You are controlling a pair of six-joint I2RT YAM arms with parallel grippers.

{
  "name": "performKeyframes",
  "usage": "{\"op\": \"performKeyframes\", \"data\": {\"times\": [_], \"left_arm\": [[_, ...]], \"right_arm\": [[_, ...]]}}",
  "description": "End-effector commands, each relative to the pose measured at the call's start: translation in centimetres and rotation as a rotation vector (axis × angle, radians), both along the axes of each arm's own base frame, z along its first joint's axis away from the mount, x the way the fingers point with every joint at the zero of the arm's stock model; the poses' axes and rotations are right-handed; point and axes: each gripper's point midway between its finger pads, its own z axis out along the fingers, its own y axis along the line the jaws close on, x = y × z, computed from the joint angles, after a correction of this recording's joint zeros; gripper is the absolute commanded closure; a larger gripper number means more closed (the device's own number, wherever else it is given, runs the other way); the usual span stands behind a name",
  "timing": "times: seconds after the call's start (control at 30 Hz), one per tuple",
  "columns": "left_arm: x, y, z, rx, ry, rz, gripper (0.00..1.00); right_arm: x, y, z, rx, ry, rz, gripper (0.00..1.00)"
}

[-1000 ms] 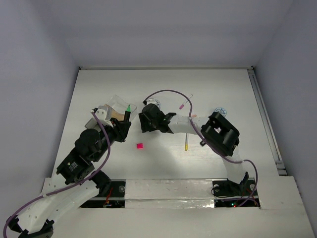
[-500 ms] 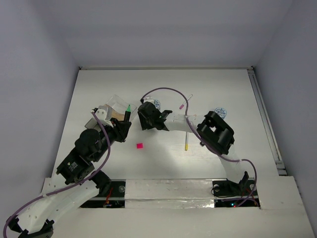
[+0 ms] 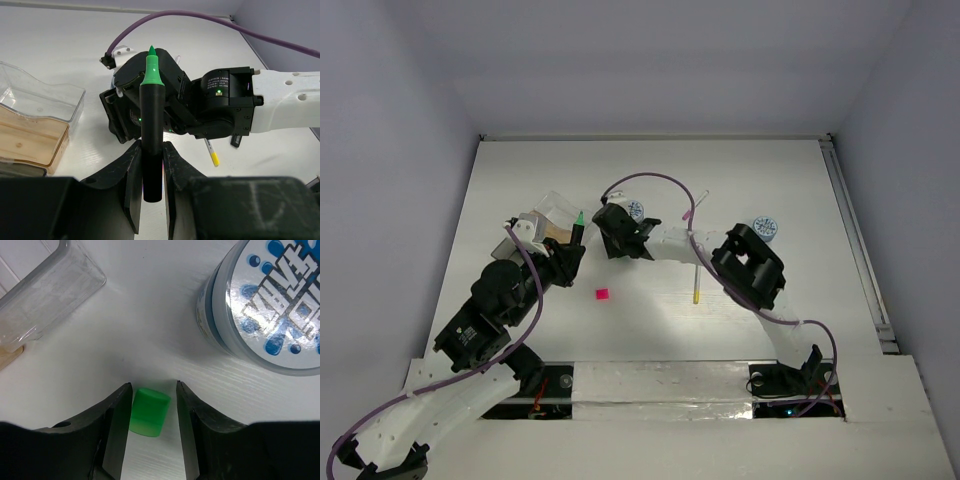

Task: Sort the stationery into containers
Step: Close the pen cap on the pen.

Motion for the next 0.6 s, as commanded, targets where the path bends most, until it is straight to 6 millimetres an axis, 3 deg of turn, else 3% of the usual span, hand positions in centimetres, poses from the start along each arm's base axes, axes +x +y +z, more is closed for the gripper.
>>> {"op": "performKeyframes", "data": {"times": [0.0, 0.33, 0.47, 0.57], "left_arm": [[0.2, -0.1, 1.2, -0.022, -0.044, -0.003, 1.00], [0.1, 0.0, 1.3, -0.026, -0.048, -0.003, 1.00], [0.1, 0.0, 1.3, -0.027, -0.050, -0.003, 1.00], [0.1, 0.0, 1.3, -0.027, -0.049, -0.005, 1.00]], "right_arm": [[-1.3, -2.8, -3.8, -0.151, 0.078, -0.015, 0.54], [-2.3, -2.8, -4.0, -0.168, 0.096, -0.031, 0.56], [-2.4, -2.9, -3.8, -0.152, 0.095, -0.044, 0.42], [-2.4, -3.2, -3.8, -0.155, 0.090, -0.052, 0.39]]}}
